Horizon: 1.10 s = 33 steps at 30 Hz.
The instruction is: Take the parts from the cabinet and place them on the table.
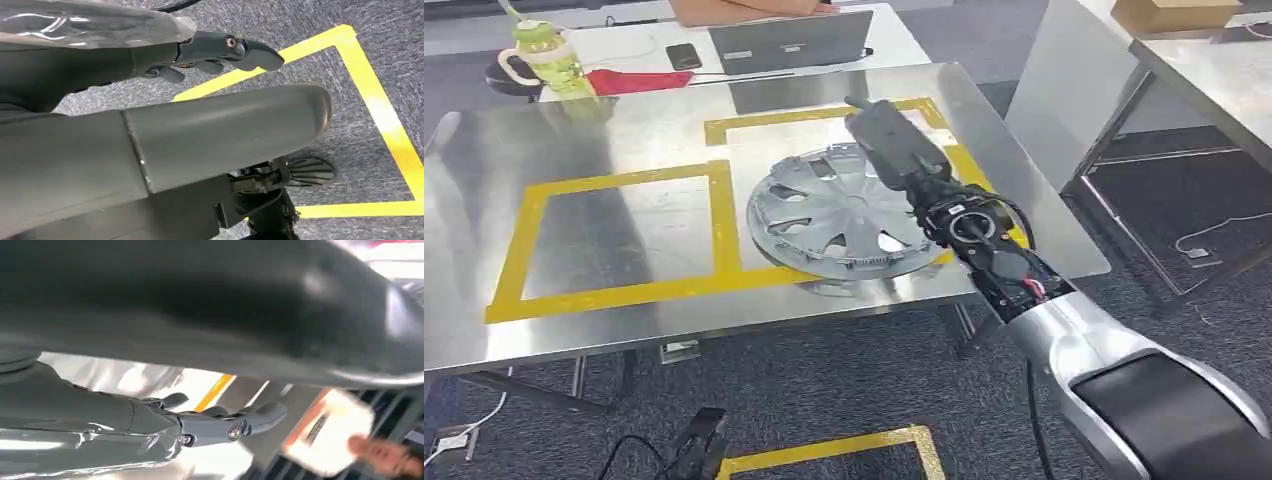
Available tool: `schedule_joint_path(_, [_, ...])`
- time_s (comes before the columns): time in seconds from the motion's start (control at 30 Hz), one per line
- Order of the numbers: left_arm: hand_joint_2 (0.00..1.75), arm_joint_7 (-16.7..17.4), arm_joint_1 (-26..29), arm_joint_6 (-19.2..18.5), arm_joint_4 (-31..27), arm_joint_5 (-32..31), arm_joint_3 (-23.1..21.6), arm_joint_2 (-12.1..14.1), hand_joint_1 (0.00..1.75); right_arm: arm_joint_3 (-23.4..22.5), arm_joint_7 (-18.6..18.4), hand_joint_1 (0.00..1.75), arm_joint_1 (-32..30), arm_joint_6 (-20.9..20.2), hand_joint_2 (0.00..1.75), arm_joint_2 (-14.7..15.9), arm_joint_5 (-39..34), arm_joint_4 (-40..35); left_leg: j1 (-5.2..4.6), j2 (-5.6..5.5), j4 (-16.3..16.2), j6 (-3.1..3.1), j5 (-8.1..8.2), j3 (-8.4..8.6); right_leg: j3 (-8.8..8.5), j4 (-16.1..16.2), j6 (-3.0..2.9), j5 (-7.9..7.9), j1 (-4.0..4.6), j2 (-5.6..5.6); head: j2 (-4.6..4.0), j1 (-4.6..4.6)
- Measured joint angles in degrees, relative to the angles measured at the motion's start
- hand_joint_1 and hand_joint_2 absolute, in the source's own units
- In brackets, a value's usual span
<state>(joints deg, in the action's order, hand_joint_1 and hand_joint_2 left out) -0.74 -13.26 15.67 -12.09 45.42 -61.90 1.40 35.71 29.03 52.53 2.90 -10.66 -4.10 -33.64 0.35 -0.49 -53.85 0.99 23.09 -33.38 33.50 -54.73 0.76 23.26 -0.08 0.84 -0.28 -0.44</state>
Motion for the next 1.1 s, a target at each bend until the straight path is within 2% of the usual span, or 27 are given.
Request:
schedule_joint_path(0.07, [0.0, 0.0, 0.1, 0.0, 0.0, 0.0, 0.0, 0.1, 0.0, -1.0, 0.3, 0.0, -1.1, -1.2, 0.0, 0.6, -2.5, -2.1, 0.0, 0.02, 0.0, 0.0, 0.01, 0.0, 0.01, 0.0, 0.0, 0.0, -0.01, 0.01, 0.0, 0.0])
schedule_joint_path(0.37, [0.0, 0.0, 0.2, 0.0, 0.0, 0.0, 0.0, 0.3, 0.0, -4.0, 0.3, 0.0, -3.2, -1.8, 0.0, 2.4, -3.0, -8.5, 0.0, 0.01, 0.0, 0.0, 0.01, 0.0, 0.01, 0.0, 0.0, 0.0, 0.0, 0.0, 0.0, 0.02])
schedule_joint_path(0.53, [0.0, 0.0, 0.2, 0.1, 0.0, 0.2, 0.0, 0.4, 0.0, -4.9, 1.6, 0.0, -4.8, -4.5, 0.0, 3.1, -10.1, -11.9, 0.0, 0.01, 0.0, 0.0, 0.01, 0.01, 0.0, 0.0, 0.0, 0.0, 0.0, 0.0, 0.0, 0.04])
schedule_joint_path(0.77, [0.0, 0.0, 0.5, 0.2, 0.0, 0.2, 0.0, 0.5, 0.0, -4.9, 2.5, 0.0, -10.2, -8.7, 0.0, 5.1, -21.9, -20.4, 0.0, 0.02, 0.0, -0.01, 0.05, 0.0, 0.01, 0.0, 0.0, 0.01, 0.0, 0.01, 0.0, 0.02])
schedule_joint_path(1.03, [0.0, 0.0, 0.6, 0.5, 0.0, 0.2, 0.0, 0.6, 0.0, -5.5, 2.8, 0.0, -15.4, -10.7, 0.0, 7.6, -27.9, -28.9, 0.0, 0.03, 0.0, -0.03, 0.06, 0.01, 0.0, 0.0, 0.01, 0.02, 0.0, 0.0, 0.0, 0.04])
schedule_joint_path(1.07, [1.75, 0.0, 0.6, 0.5, 0.0, 0.2, 0.0, 0.6, 0.0, -5.8, 2.8, 0.0, -16.1, -10.7, 0.0, 7.7, -28.3, -29.8, 0.0, 0.02, 0.0, -0.03, 0.06, 0.01, 0.0, 0.0, 0.01, 0.02, 0.0, 0.0, 0.0, 0.02])
schedule_joint_path(1.1, [1.75, 0.0, 0.6, 0.5, 0.0, 0.2, 0.0, 0.6, 0.0, -6.0, 2.8, 0.0, -16.8, -10.8, 0.0, 8.0, -28.6, -30.7, 0.0, 0.01, 0.0, -0.03, 0.06, 0.01, -0.01, 0.0, 0.01, 0.02, 0.0, -0.01, 0.0, 0.04])
